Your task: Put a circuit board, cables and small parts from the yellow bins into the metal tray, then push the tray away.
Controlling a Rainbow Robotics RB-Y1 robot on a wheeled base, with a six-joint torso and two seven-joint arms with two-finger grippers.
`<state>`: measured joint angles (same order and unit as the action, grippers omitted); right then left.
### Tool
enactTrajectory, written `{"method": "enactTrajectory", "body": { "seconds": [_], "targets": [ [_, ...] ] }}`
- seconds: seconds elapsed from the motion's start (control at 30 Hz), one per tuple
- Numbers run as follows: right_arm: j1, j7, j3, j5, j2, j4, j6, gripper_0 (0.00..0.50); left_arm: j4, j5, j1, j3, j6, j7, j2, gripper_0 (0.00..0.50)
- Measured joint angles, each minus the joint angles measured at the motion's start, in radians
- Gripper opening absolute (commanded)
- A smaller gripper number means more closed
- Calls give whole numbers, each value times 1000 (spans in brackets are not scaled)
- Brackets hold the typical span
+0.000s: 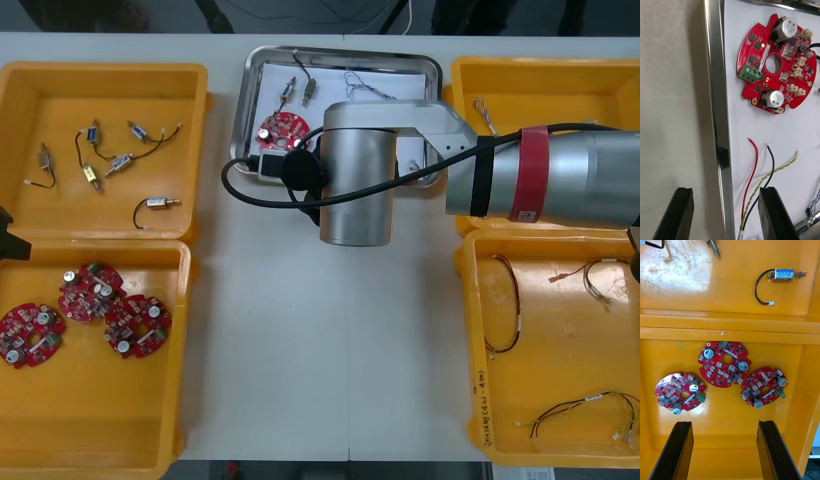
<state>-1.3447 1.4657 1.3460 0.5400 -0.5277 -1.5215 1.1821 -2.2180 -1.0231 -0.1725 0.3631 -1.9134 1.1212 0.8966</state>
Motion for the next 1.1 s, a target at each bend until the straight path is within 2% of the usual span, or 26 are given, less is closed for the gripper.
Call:
{"method": "enactTrajectory", "body": {
  "seconds": [0.17, 0.3, 0.5, 0.67, 0.9, 1.1],
  "targets": [
    [0, 2, -59, 26, 0, -109, 133, 500, 0, 0, 0, 0, 0, 0, 0, 500],
    [0, 2, -89, 78, 1, -192, 234, 500, 0, 0, 0, 0, 0, 0, 0, 500],
    [25, 2, -161, 85, 1, -315, 389, 500, 0, 0, 0, 0, 0, 0, 0, 500],
    [115, -3, -288, 85, 1, -419, 516, 500, 0, 0, 0, 0, 0, 0, 0, 500],
    [293, -12, -496, 85, 1, -576, 704, 500, 0, 0, 0, 0, 0, 1, 0, 500],
    [461, -15, -692, 51, 1, -722, 734, 500, 0, 0, 0, 0, 0, 1, 0, 500]
  ]
}}
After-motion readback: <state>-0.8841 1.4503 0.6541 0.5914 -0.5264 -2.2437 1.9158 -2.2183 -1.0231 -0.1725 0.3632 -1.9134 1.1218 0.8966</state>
